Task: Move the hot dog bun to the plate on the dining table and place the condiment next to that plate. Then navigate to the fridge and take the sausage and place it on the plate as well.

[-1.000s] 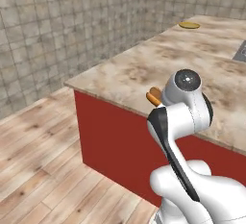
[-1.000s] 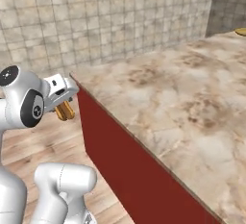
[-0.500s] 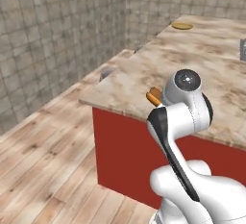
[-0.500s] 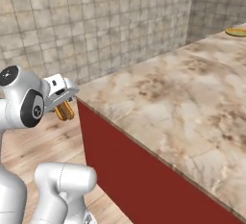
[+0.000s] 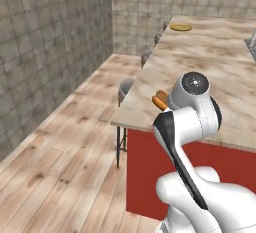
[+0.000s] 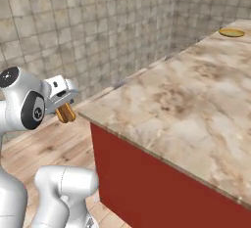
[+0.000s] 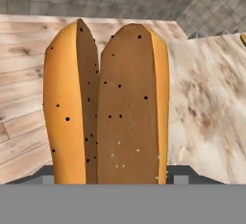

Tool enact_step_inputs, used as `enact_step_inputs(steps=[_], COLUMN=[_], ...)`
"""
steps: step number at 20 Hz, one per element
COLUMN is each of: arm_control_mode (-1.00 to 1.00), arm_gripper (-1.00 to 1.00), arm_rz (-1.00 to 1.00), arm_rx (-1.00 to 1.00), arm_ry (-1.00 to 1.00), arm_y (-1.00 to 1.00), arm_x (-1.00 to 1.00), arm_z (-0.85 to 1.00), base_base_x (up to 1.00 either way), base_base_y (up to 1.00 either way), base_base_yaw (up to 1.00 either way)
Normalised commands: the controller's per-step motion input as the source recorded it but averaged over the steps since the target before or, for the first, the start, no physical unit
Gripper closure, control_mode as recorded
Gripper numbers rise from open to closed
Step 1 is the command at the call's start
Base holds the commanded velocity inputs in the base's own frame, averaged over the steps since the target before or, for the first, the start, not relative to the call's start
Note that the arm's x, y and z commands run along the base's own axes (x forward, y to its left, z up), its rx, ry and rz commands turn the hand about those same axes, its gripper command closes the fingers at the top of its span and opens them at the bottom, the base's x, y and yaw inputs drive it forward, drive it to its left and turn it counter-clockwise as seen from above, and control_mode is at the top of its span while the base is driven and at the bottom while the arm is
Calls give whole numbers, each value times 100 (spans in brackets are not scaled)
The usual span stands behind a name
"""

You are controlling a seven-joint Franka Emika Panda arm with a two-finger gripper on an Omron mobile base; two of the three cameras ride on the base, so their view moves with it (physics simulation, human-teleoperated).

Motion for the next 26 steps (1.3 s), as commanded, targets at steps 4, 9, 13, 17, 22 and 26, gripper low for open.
enact_step_inputs(steps=[4,9,13,17,22,26], arm_control_mode=[100,100,100,100,100,100], arm_gripper=[100,100,100,100,100,100], arm_rz=[0,0,0,0,0,0], arm_rx=[0,0,0,0,0,0], arm_ry=[0,0,0,0,0,0], arm_y=[0,0,0,0,0,0], arm_x=[0,0,0,0,0,0], arm_z=[0,0,0,0,0,0], base_base_x=[54,58,60,59,59,65], base_base_y=[100,100,100,100,100,100], base_base_yaw=[-35,-41,-42,-45,-45,-43])
